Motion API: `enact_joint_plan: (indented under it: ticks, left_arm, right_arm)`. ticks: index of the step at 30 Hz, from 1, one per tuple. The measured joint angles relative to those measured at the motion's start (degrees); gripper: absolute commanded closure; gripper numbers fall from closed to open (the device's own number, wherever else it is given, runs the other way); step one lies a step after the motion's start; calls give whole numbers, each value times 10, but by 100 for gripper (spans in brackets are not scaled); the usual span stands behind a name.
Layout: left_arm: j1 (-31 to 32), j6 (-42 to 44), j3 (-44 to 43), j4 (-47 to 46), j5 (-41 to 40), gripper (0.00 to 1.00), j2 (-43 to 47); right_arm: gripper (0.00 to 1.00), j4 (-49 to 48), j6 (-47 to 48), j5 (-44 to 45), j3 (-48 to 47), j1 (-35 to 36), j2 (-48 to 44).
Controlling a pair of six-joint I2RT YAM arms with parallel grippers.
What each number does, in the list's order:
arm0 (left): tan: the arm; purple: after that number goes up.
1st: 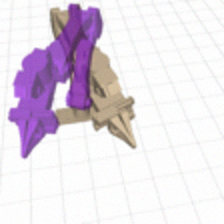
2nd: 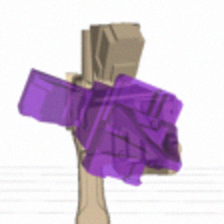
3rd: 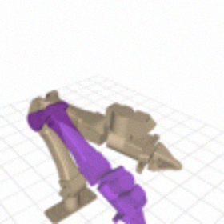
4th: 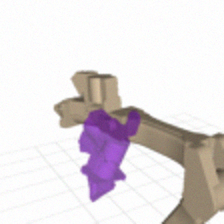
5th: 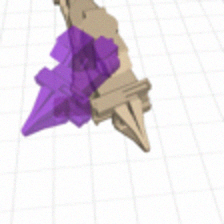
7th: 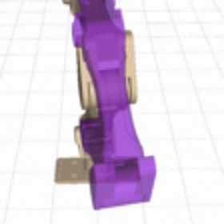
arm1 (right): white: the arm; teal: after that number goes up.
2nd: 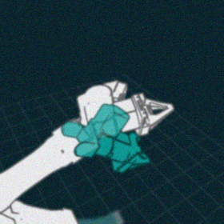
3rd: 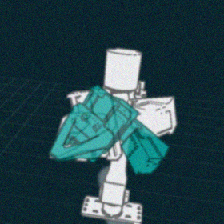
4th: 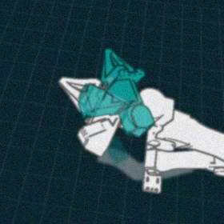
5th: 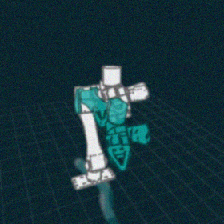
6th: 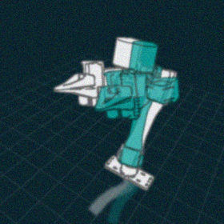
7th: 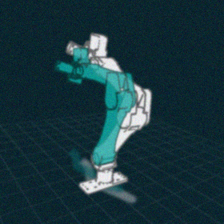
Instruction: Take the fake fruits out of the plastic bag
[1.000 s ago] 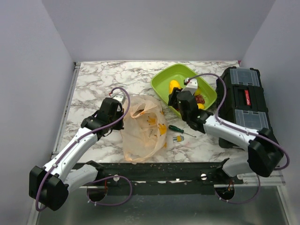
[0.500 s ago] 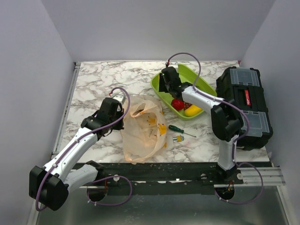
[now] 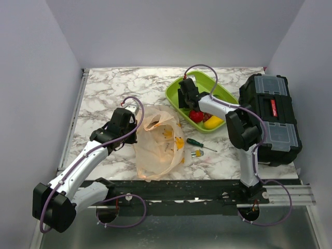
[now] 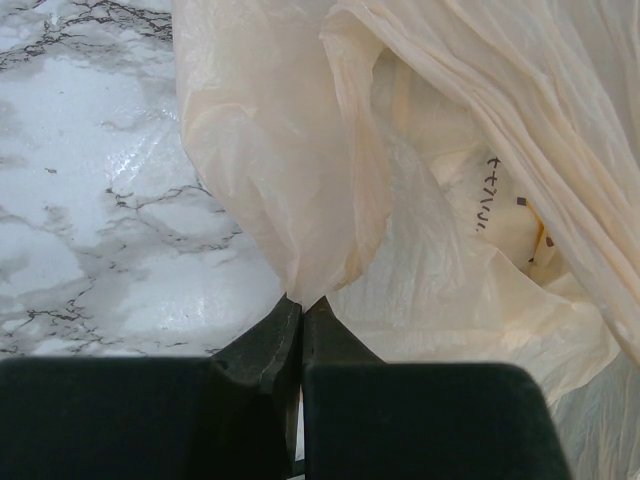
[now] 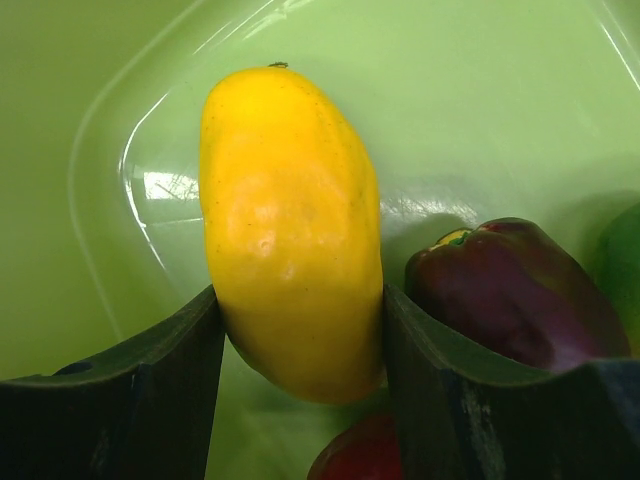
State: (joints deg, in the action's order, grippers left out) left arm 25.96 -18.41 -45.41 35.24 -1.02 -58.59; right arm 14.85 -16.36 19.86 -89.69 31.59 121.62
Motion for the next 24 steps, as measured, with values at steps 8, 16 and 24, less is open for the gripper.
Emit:
enact_joint_plan:
  ticks: [8, 16, 24]
  left_arm:
    - [0, 0, 0, 0, 0, 100, 0]
    - [0, 0, 0, 0, 0, 100, 0]
    - [0, 0, 0, 0, 0, 100, 0]
  right_arm:
    - [38, 3, 4, -18, 0, 0, 0]
    - [32, 9, 5, -29, 1, 0, -6]
    - [25, 16, 3, -53, 45, 0, -101]
